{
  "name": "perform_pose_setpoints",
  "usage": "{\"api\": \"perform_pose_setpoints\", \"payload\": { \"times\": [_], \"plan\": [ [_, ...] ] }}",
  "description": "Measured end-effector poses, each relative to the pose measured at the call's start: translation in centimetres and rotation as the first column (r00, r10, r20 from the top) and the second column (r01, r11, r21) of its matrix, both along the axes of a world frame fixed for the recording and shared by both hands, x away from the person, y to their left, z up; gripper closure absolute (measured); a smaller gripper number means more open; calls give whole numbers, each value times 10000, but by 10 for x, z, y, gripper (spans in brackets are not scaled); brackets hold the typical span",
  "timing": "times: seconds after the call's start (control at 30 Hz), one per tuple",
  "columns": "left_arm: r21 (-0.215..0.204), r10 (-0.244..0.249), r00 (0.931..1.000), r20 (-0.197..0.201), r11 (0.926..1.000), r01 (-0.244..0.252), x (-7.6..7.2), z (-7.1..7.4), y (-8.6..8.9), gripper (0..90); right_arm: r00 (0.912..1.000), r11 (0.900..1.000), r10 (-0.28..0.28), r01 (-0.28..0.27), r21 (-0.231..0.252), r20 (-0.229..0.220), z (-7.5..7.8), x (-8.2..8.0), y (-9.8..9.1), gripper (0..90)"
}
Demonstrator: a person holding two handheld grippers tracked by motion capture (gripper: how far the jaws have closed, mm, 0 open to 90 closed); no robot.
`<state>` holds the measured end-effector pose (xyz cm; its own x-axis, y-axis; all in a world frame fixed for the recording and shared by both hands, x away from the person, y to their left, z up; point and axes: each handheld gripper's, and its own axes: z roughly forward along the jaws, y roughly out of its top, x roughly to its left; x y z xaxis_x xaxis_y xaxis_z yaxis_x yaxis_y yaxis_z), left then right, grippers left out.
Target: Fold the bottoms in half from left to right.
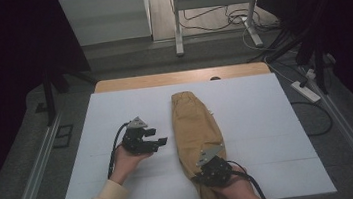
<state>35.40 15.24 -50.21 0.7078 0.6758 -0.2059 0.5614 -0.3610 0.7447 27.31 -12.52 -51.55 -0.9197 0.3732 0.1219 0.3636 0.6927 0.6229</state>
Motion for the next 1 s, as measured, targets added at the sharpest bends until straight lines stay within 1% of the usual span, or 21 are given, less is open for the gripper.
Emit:
{"api": "perform_pose_setpoints", "payload": {
  "times": [0.17,0.37,0.7,1.0],
  "plan": [
    [-5,16,10000,3,10000,-16,0,0,1,339,9997,9996,235,-235,141,31,1,-4,4,867],
    [1,22,10000,22,10000,-22,0,1,1,339,9995,9991,314,-311,275,-74,0,-5,6,867],
    [-1,18,10000,53,10000,-18,0,2,2,339,9987,9985,490,-487,232,-107,1,-10,9,867],
    [-51,64,10000,44,10000,-63,0,2,3,339,9976,9977,670,-668,153,-192,1,-22,16,867]
  ]
}}
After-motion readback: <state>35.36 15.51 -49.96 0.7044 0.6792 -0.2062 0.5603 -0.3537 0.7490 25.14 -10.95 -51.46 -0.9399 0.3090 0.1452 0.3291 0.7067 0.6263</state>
